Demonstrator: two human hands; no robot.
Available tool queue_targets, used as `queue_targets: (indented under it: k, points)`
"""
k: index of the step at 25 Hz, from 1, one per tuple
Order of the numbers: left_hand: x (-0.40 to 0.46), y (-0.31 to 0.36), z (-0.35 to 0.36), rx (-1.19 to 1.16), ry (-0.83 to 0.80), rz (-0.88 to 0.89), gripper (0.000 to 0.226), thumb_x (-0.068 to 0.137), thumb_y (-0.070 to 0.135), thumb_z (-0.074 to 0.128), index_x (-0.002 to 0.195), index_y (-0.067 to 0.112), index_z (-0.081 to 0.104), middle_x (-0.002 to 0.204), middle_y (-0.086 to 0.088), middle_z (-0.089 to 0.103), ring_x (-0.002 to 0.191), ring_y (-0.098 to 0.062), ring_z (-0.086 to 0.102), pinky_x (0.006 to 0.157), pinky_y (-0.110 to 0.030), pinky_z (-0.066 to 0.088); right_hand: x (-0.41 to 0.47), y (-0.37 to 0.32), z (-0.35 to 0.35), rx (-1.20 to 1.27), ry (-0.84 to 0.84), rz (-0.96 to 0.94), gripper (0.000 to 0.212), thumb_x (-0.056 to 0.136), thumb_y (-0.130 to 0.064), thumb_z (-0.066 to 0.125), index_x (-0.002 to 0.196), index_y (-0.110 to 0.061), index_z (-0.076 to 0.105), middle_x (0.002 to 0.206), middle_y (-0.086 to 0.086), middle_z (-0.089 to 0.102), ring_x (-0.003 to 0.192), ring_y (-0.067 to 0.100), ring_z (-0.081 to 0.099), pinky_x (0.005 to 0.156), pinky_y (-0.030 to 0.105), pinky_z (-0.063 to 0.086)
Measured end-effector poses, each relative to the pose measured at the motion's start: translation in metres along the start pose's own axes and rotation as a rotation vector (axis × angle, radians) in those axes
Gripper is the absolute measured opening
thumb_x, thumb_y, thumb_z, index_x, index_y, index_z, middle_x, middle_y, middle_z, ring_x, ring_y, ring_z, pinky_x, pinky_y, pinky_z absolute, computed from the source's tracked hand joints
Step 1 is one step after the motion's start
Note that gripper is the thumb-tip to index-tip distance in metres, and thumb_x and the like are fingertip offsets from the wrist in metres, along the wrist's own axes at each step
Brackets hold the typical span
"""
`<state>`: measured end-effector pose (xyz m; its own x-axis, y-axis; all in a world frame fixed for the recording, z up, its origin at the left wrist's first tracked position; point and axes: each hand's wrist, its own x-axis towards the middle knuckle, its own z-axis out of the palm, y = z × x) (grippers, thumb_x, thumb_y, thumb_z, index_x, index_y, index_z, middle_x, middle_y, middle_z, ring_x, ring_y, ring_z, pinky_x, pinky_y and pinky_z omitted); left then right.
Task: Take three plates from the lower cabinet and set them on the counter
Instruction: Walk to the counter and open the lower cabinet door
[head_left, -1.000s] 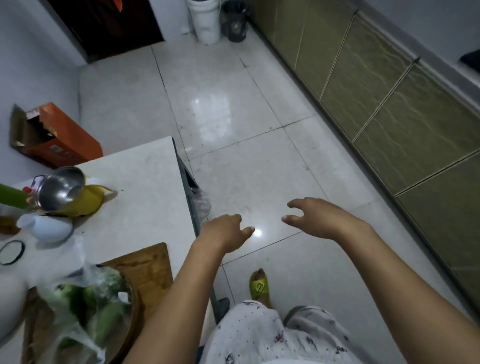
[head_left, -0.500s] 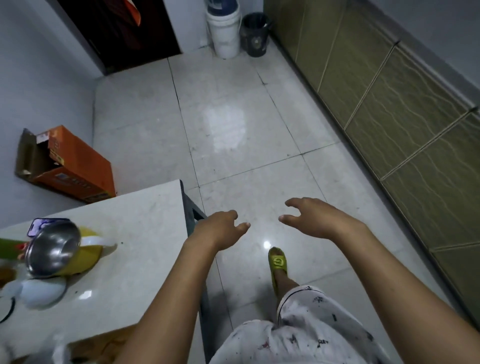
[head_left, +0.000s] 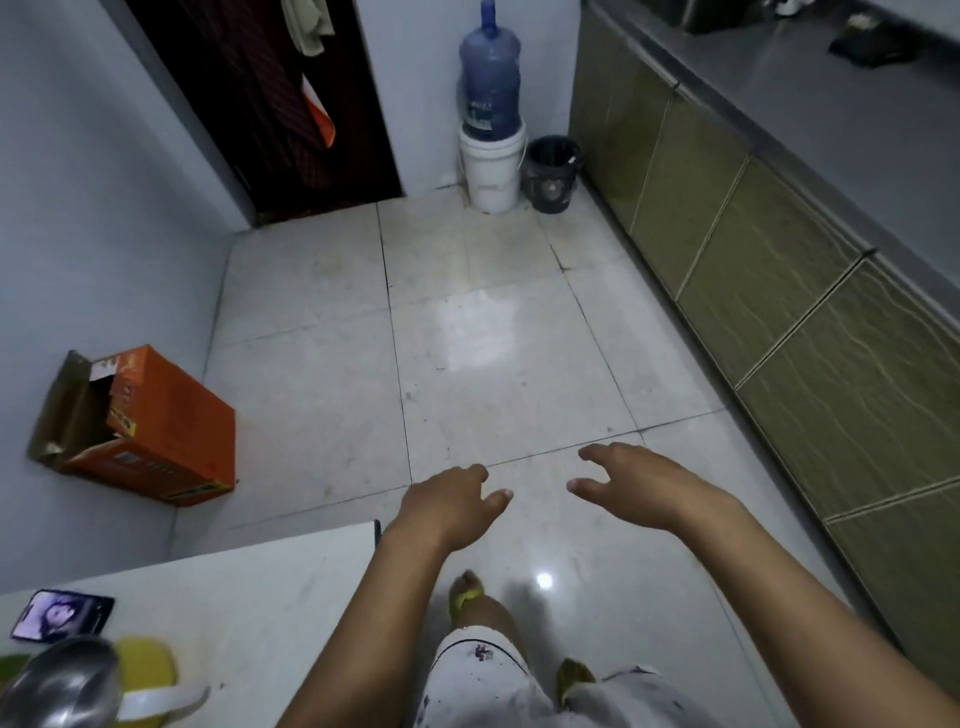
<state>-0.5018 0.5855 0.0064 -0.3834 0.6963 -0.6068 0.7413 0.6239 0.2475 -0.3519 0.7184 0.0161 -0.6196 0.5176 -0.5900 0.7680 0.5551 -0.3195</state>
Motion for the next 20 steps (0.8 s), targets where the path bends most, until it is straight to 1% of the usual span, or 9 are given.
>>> queue_targets:
  k: [5,9,12,16,20]
  points:
    - [0.089,-0.051,-0.074,0.053,-0.006,0.01,0.056,0.096,0.054,0.031,0.138,0.018,0.04,0.143,-0.005,0.049,0.127,-0.025,0.049,0.099,-0.038,0.041,0.102,-0.051,-0.046,0.032,0.031,0.015,0.058,0.093,-0.049,0.043,0.143,-0.021,0.034,0.146,0.005,0.043,0.132,0.023,0.043,0.104,0.036,0.039]
    - [0.144,-0.086,-0.133,0.087,-0.012,0.043,0.055,0.096,0.053,0.032,0.136,0.017,0.041,0.14,-0.006,0.051,0.125,-0.025,0.05,0.099,-0.038,0.04,0.159,-0.089,-0.082,0.08,0.027,0.058,0.057,0.093,-0.049,0.044,0.143,-0.022,0.034,0.147,0.004,0.042,0.132,0.022,0.043,0.103,0.034,0.037]
    - [0.188,-0.103,-0.171,0.121,-0.028,0.064,0.055,0.096,0.052,0.032,0.138,0.017,0.041,0.141,-0.005,0.05,0.127,-0.025,0.05,0.1,-0.038,0.039,0.199,-0.107,-0.108,0.118,0.054,0.081,0.057,0.093,-0.049,0.044,0.142,-0.022,0.035,0.146,0.005,0.043,0.131,0.022,0.043,0.103,0.034,0.038]
    - [0.243,-0.1,-0.208,0.144,-0.055,0.128,0.054,0.096,0.051,0.033,0.136,0.016,0.042,0.14,-0.007,0.051,0.126,-0.025,0.05,0.101,-0.038,0.04,0.246,-0.107,-0.135,0.144,0.052,0.133,0.057,0.093,-0.049,0.044,0.142,-0.022,0.035,0.146,0.005,0.044,0.131,0.023,0.043,0.103,0.035,0.038]
    - [0.314,-0.078,-0.248,0.187,-0.067,0.188,0.054,0.097,0.05,0.033,0.137,0.015,0.042,0.14,-0.008,0.051,0.126,-0.026,0.049,0.1,-0.038,0.04,0.296,-0.087,-0.17,0.196,0.077,0.186,0.057,0.092,-0.049,0.045,0.142,-0.022,0.035,0.145,0.006,0.044,0.131,0.024,0.042,0.104,0.036,0.039]
